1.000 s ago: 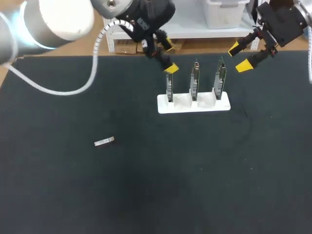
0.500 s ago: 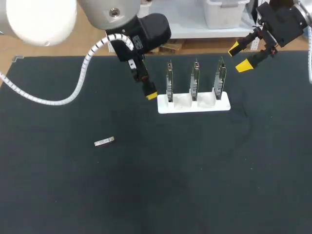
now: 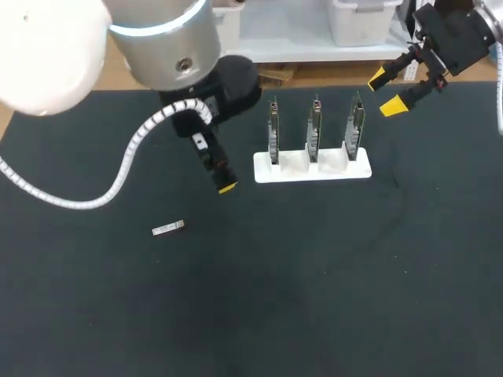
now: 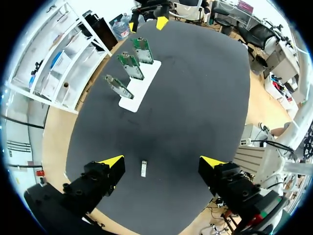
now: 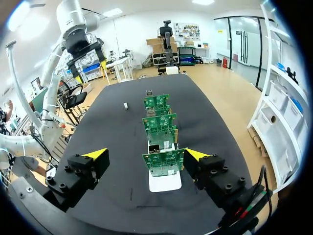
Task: Pick up the optical module with the left hand, and insert it into the network port with the right hand.
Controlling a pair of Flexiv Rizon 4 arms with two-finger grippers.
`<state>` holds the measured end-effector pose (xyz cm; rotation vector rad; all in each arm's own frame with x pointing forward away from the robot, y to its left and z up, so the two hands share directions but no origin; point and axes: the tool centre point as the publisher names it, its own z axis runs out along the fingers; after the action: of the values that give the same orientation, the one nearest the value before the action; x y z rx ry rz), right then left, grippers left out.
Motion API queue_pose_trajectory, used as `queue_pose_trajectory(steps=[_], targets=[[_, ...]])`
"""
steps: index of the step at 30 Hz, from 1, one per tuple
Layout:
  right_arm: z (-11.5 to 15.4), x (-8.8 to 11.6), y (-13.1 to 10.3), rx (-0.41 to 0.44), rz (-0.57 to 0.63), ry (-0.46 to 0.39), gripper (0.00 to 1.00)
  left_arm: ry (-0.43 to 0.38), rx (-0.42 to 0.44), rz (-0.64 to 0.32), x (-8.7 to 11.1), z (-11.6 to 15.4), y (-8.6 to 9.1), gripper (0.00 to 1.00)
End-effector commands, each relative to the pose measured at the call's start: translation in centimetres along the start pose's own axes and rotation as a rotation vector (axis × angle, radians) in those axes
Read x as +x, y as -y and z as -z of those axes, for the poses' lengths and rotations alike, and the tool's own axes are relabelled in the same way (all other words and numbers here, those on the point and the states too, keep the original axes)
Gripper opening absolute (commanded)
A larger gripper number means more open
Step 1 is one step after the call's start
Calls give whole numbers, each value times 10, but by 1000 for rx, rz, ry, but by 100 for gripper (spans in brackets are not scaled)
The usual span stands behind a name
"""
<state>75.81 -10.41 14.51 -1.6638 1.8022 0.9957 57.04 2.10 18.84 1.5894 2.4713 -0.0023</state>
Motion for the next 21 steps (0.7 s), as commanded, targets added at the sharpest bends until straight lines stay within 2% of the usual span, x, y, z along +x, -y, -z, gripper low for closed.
queue_pose_trajectory(steps=[1, 11, 21], targets=[[0, 0, -2, 5, 1, 0, 100, 20, 13, 16, 16, -6, 3, 100], [0, 0, -2, 5, 1, 0, 100, -7, 89, 74, 45, -26, 3, 100], [0, 0, -2, 5, 1, 0, 100, -6, 99, 81, 43, -28, 0, 100]])
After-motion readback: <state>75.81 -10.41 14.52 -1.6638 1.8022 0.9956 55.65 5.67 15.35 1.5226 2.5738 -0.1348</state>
